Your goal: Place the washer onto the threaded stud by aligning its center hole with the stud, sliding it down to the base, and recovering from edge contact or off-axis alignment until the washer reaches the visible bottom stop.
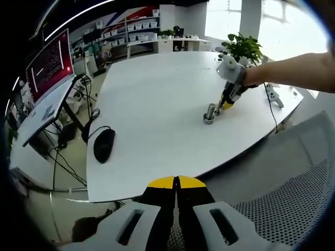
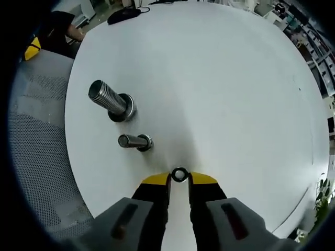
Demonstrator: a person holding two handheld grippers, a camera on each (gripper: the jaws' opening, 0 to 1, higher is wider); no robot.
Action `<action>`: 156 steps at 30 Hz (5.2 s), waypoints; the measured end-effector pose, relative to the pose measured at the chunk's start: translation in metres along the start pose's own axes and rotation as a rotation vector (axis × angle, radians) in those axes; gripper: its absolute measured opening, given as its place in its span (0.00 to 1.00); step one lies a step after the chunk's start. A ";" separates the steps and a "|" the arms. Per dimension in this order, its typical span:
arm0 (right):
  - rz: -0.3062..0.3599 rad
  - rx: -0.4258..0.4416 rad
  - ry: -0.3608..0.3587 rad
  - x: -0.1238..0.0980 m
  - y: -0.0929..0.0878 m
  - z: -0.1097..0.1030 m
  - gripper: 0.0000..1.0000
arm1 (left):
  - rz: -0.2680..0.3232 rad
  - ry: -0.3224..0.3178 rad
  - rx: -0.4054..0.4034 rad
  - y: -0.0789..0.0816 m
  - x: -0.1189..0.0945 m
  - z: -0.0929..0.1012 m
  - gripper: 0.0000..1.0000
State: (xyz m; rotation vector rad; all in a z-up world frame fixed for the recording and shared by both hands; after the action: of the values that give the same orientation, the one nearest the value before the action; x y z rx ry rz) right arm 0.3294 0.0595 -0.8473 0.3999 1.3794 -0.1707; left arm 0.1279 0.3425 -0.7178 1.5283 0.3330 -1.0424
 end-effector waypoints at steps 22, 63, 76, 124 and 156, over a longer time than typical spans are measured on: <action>0.010 -0.025 -0.027 -0.001 -0.001 -0.002 0.14 | 0.002 0.003 -0.001 0.000 0.000 0.000 0.00; 0.080 -0.059 0.044 -0.061 0.019 -0.021 0.13 | 0.022 -0.004 0.005 0.003 -0.001 0.001 0.00; 0.099 -0.101 0.057 -0.072 0.034 -0.025 0.13 | 0.021 -0.005 0.006 0.003 -0.001 0.001 0.00; 0.096 -0.170 0.079 -0.035 0.046 -0.032 0.13 | 0.016 -0.001 0.000 0.002 0.000 0.000 0.00; 0.032 -0.247 0.088 -0.014 0.033 -0.048 0.20 | 0.013 0.000 -0.001 0.002 0.000 0.000 0.00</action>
State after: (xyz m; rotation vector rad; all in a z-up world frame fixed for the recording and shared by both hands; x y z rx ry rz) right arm 0.2944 0.1062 -0.8342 0.2247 1.4603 0.0444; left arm 0.1291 0.3425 -0.7166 1.5271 0.3232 -1.0321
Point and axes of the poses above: the point that each gripper's makers call its tool centre point, and the gripper's own axes: x roughly forward along the fingers, z roughly to its right, y roughly out of its top, the point moved 2 cm from there along -x, roughly backward along the fingers, and after that the axes turned 6 degrees about -y, right-handed, at the moved point
